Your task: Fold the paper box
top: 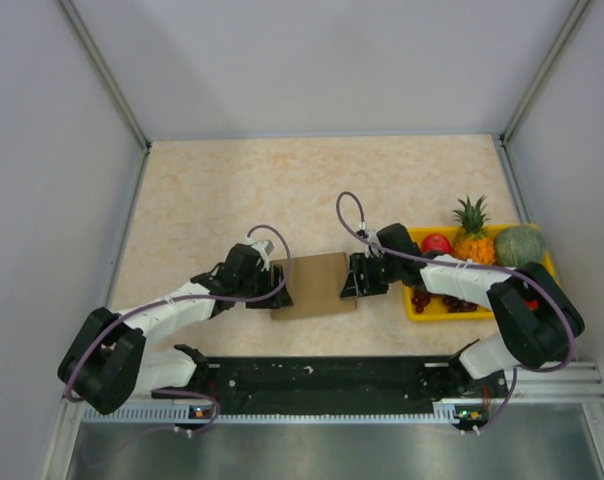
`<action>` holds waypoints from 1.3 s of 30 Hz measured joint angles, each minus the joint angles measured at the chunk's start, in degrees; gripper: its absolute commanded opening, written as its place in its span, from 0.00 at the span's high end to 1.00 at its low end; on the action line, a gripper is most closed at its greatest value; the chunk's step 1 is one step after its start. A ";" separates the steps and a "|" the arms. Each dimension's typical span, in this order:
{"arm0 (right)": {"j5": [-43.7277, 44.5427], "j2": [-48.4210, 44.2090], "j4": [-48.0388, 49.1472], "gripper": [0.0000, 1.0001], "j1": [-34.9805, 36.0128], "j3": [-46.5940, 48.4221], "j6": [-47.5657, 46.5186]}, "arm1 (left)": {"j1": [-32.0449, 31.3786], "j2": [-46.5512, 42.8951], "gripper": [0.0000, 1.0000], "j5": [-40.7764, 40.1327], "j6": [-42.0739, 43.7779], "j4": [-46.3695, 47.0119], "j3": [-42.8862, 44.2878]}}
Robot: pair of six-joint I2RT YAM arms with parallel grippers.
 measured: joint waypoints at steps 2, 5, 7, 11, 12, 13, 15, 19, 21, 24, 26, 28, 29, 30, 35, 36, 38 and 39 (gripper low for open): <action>-0.24 0.00 0.26 0.47 -0.15 0.00 1.46 | 0.04 0.85 0.36 1.33 -1.07 0.55 0.15; -0.28 -0.28 -0.02 0.42 -0.42 0.00 2.32 | 0.07 0.72 0.33 1.53 -1.99 0.24 0.15; -0.20 -0.87 -0.96 0.39 -0.42 0.17 2.03 | 0.04 0.26 0.33 1.53 -2.27 -0.26 0.17; 2.36 -2.01 -4.33 0.32 -0.39 1.42 -1.20 | 0.07 -1.09 0.29 1.18 -2.21 -2.08 0.48; 3.74 -2.60 -4.98 0.29 -0.24 1.49 -2.12 | 0.07 -1.36 0.28 0.94 -2.19 -2.71 0.72; 6.08 -4.07 -6.45 0.27 0.31 1.46 -3.76 | 0.11 -2.05 0.27 0.24 -2.21 -4.28 1.16; 12.09 -7.52 -8.44 0.25 2.43 1.46 -6.51 | 0.31 -4.35 0.27 -1.36 -2.12 -6.49 1.64; 23.71 -17.16 -7.89 0.24 14.73 1.40 -13.97 | 1.64 -13.00 0.25 -9.07 -2.58 -12.76 3.87; 28.85 -21.18 -4.50 0.24 21.59 0.79 -19.17 | 3.30 -16.81 0.23 -13.11 -3.72 -15.61 5.81; 34.38 -24.37 1.42 0.24 30.16 -1.31 -28.61 | 6.95 -20.81 0.22 -17.05 -5.84 -18.80 8.41; 37.20 -23.91 3.96 0.25 34.34 -2.21 -35.06 | 9.84 -22.23 0.21 -17.51 -7.15 -20.39 9.64; 41.16 -21.88 5.68 0.29 38.51 -2.54 -41.07 | 12.76 -22.21 0.21 -16.65 -8.57 -22.08 10.80; 43.58 -20.24 6.82 0.32 40.81 -2.54 -44.11 | 13.84 -21.75 0.21 -15.54 -9.09 -22.82 11.34; 45.66 -18.58 7.78 0.38 42.66 -2.51 -46.80 | 14.60 -21.00 0.21 -14.45 -9.60 -23.71 11.93; 56.74 -8.33 11.19 0.51 51.41 -2.40 -56.61 | 15.30 -17.14 0.21 -7.67 -11.50 -26.51 14.32; 58.47 -6.23 12.26 0.51 52.68 -2.40 -58.14 | 15.34 -17.11 0.21 -6.56 -11.78 -26.77 14.32; 61.35 -2.54 14.21 0.53 54.47 -2.40 -60.67 | 15.39 -17.27 0.21 -4.15 -12.76 -27.06 14.29; 62.40 -0.98 15.10 0.53 54.95 -2.40 -61.64 | 15.41 -17.33 0.21 -3.15 -13.07 -27.02 14.27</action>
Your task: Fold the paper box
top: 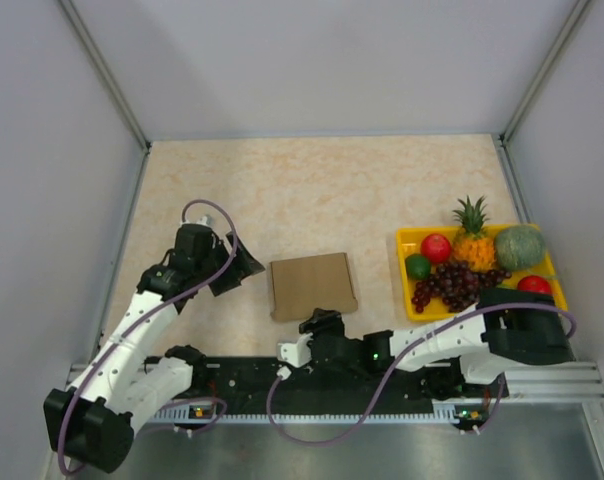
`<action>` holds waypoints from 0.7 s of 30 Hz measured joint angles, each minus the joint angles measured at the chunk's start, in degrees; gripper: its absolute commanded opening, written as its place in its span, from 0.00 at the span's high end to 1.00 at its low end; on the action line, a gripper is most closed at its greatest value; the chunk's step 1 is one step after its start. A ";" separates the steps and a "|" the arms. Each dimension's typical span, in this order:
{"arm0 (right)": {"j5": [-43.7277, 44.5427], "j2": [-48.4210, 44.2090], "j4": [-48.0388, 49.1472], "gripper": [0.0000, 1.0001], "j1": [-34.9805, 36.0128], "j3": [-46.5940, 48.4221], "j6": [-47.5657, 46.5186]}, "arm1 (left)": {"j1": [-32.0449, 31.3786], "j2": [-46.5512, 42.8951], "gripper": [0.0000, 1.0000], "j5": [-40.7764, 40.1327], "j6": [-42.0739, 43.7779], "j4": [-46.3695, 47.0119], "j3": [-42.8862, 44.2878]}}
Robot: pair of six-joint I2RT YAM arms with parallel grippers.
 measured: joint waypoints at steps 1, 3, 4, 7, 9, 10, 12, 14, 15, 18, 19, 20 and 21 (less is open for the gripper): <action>0.61 1.22 0.66 0.54 0.28 0.00 -0.63 | 0.04 -0.15 0.21 0.92 -0.39 0.02 -0.11; 1.62 4.00 1.92 0.55 0.70 0.00 -1.84 | 0.13 -0.46 0.21 2.27 -1.31 -0.11 -0.39; 1.75 5.25 2.01 0.55 0.87 0.00 -2.10 | 0.22 -0.55 0.21 2.75 -1.62 -0.17 -0.48; 1.75 6.69 1.92 0.55 1.29 0.00 -2.21 | 0.59 -0.55 0.20 3.74 -2.54 -0.61 -0.50; 1.86 7.52 2.40 0.56 1.51 0.00 -2.51 | 0.79 -0.55 0.20 4.11 -2.93 -0.96 -0.50; 1.92 8.24 2.95 0.57 1.55 0.00 -2.73 | 0.85 -0.52 0.20 4.31 -3.13 -0.96 -0.50; 2.03 10.08 4.17 0.60 1.57 0.00 -3.54 | 0.90 -0.52 0.21 4.79 -3.50 -0.98 -0.50; 2.62 12.13 5.42 0.63 1.62 0.04 -4.20 | 0.94 -0.52 0.20 5.53 -3.91 -0.85 -0.63; 3.58 13.35 6.40 0.64 1.68 0.04 -4.90 | 0.96 -0.52 0.20 5.88 -4.22 -0.72 -0.90; 5.99 15.69 10.19 0.65 1.75 0.09 -6.60 | 0.98 -0.52 0.20 6.64 -4.68 -0.76 -1.73; 6.58 16.28 11.17 0.66 1.75 0.09 -7.10 | 1.01 -0.52 0.20 6.99 -4.85 -0.74 -2.03; 7.23 16.94 12.33 0.67 1.75 0.09 -7.67 | 1.01 -0.52 0.20 7.28 -4.98 -0.74 -2.27; 7.85 17.59 13.33 0.68 1.75 0.09 -8.26 | 1.01 -0.52 0.20 7.63 -5.29 -0.66 -2.62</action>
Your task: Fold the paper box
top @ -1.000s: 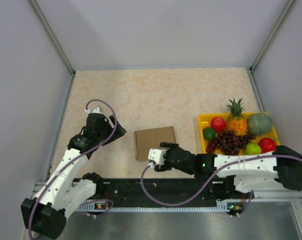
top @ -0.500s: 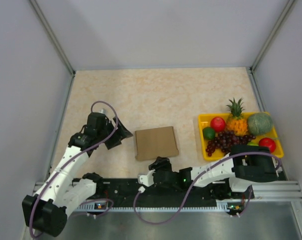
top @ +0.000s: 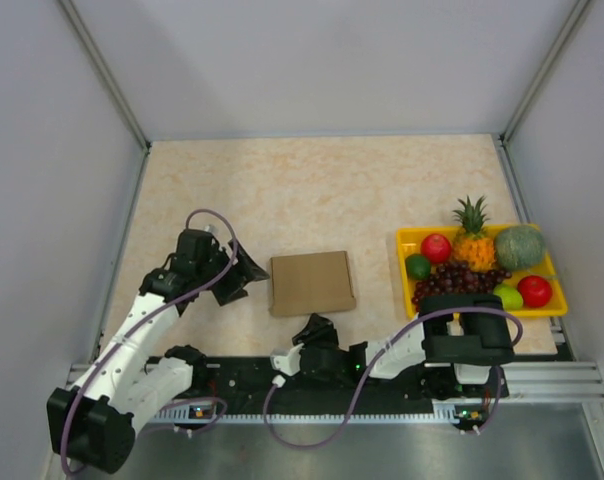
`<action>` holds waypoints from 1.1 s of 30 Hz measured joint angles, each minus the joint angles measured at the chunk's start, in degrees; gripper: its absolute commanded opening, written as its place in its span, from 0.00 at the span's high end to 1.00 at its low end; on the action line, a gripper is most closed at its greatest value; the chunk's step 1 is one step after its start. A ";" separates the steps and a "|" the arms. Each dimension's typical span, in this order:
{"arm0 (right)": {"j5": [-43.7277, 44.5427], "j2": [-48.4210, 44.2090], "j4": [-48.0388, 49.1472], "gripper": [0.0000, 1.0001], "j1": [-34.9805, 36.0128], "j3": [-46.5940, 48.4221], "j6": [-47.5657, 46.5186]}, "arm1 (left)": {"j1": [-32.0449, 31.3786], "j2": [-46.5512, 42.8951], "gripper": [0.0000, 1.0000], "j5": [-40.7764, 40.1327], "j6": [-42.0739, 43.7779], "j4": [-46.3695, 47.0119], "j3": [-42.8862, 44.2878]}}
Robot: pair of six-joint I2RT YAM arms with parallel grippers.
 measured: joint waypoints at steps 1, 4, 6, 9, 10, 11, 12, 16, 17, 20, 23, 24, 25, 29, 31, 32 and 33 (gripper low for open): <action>0.50 0.52 0.94 0.69 0.00 0.00 -0.66 | 0.00 0.00 0.20 0.31 -0.24 0.20 -0.33; 1.44 1.88 3.13 0.76 -0.02 0.00 -1.99 | 0.00 0.11 0.20 1.84 -0.79 1.60 -1.97; 1.92 2.45 4.22 0.84 -0.02 0.00 -2.69 | 0.00 0.28 0.20 2.64 -1.14 2.51 -3.26; 2.75 2.56 5.35 0.94 -0.15 0.00 -3.85 | 0.00 0.87 0.20 3.41 -1.86 3.76 -4.94; 2.97 2.56 5.75 0.96 -0.15 0.00 -4.15 | 0.00 1.20 0.20 3.67 -1.97 4.31 -5.40; 3.15 2.56 6.08 1.00 -0.15 0.00 -4.46 | 0.00 1.53 0.20 3.78 -2.10 4.83 -5.77; 3.30 2.56 6.36 1.00 -0.20 0.00 -4.83 | 0.00 1.79 0.20 3.93 -2.16 5.33 -6.14; 3.39 2.49 6.73 1.00 -0.83 0.02 -5.68 | 0.00 2.95 0.21 4.13 -2.40 6.97 -7.02; 3.39 2.38 6.71 1.00 -1.03 0.02 -5.75 | 0.00 3.28 0.20 4.13 -2.43 7.43 -7.08; 3.13 1.46 6.67 1.00 -1.68 0.02 -5.75 | 0.00 4.31 0.21 4.20 -2.56 8.59 -7.26; 2.43 -0.72 6.01 1.00 -2.14 0.02 -5.40 | 0.00 6.47 0.21 5.42 -2.47 9.64 -7.30; 2.05 -1.95 5.31 1.00 -2.36 0.02 -4.98 | 0.00 7.54 0.21 5.99 -2.32 9.99 -7.30; 1.75 -2.99 4.90 1.00 -2.54 0.02 -4.59 | 0.00 8.68 0.21 6.60 -2.32 10.21 -7.30; 0.72 -5.86 3.82 1.00 -3.17 0.02 -3.72 | 0.00 10.97 0.20 8.41 -1.88 11.26 -7.34; 0.31 -6.03 3.63 0.84 -3.43 0.02 -3.48 | 0.00 10.62 0.20 8.33 -1.86 11.41 -7.34; -0.09 -6.03 3.37 0.70 -3.63 0.02 -3.06 | 0.00 10.27 0.20 8.17 -1.84 11.41 -7.37; -0.57 -6.08 3.19 0.60 -3.85 0.00 -2.29 | 0.00 9.92 0.20 8.11 -1.84 11.43 -7.37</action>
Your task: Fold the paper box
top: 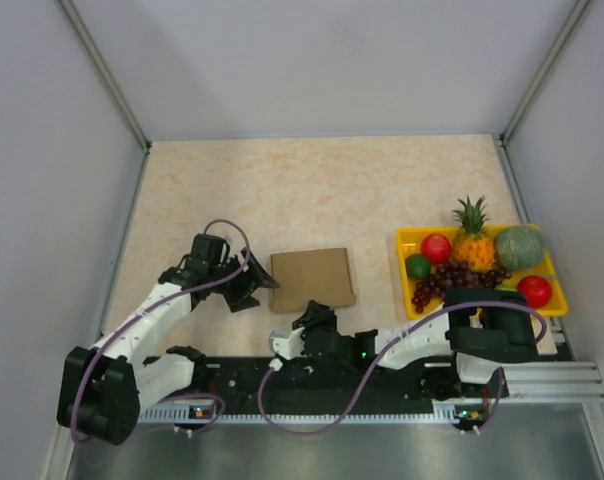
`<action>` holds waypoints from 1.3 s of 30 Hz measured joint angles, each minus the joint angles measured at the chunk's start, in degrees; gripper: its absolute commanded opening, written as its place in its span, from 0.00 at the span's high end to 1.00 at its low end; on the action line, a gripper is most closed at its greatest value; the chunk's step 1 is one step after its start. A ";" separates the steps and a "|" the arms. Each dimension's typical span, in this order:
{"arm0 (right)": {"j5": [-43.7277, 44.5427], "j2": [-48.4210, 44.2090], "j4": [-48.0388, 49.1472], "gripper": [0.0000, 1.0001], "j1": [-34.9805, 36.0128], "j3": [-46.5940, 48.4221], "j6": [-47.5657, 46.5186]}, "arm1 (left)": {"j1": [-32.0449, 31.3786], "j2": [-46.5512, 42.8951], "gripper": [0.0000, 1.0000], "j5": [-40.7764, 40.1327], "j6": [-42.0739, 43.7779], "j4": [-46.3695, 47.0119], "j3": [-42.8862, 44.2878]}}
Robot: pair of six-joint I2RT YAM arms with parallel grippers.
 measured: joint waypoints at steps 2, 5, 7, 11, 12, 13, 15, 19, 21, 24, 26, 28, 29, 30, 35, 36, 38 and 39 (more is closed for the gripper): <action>-1.62 -0.50 -0.46 0.47 -0.66 -0.15 1.44 | 0.00 -0.39 0.20 -0.04 0.00 0.04 0.00; -5.01 -2.60 -1.84 0.46 -2.45 -0.79 3.65 | 0.00 -0.35 0.20 0.33 -0.02 0.15 -0.33; -6.95 -4.15 -3.04 0.46 -3.87 -0.92 5.25 | 0.00 -0.26 0.20 0.63 -0.04 0.15 -0.68; -10.05 -5.86 -3.37 0.46 -6.12 -0.94 7.17 | 0.00 -0.48 0.20 0.83 -0.31 0.20 -1.09; -10.45 -5.86 -3.43 0.47 -6.27 -0.94 7.28 | 0.00 -0.76 0.20 0.87 -0.50 0.28 -1.33; -10.99 -5.81 -3.61 0.48 -6.34 -0.98 7.34 | 0.00 -1.44 0.20 1.01 -0.74 0.42 -1.79; -12.00 -5.29 -3.72 0.50 -6.47 -0.98 7.45 | 0.00 -1.99 0.20 1.18 -1.01 0.46 -2.08; -13.68 -4.02 -4.85 0.53 -6.62 -0.98 8.22 | 0.04 -2.19 0.20 1.68 -1.22 0.55 -2.19; -14.23 -3.93 -5.42 0.54 -6.71 -0.98 8.26 | 0.04 -2.19 0.20 2.05 -1.31 0.59 -2.23; -15.06 -3.04 -5.75 0.56 -6.82 -0.81 8.22 | 0.04 -1.66 0.20 2.62 -1.57 1.14 -2.38; -15.17 -1.88 -5.75 0.56 -6.82 -0.79 8.13 | 0.04 -1.20 0.20 3.02 -1.68 1.27 -2.47; -14.99 -0.83 -5.53 0.58 -6.82 -0.79 7.89 | 0.04 -1.16 0.20 3.28 -1.79 1.42 -2.67; -14.80 -0.26 -5.14 0.59 -6.82 -0.74 7.50 | 0.04 -1.16 0.20 3.34 -1.88 1.53 -2.71; -14.40 0.24 -4.70 0.59 -6.82 -0.46 7.21 | 0.04 -1.16 0.20 3.41 -2.03 1.75 -2.80; -12.20 2.56 -2.29 0.71 -6.93 0.68 5.99 | 0.04 -0.24 0.20 3.56 -2.54 3.26 -3.80; -11.80 2.78 -1.70 0.77 -6.93 0.70 5.64 | 0.04 0.11 0.20 3.56 -2.67 3.45 -3.93; -11.15 2.93 -1.07 0.82 -6.93 0.70 5.03 | 0.04 0.98 0.20 3.52 -3.04 4.11 -4.39; -10.95 2.93 -0.74 0.87 -6.93 0.70 4.81 | 0.07 1.33 0.20 3.50 -3.10 4.28 -4.55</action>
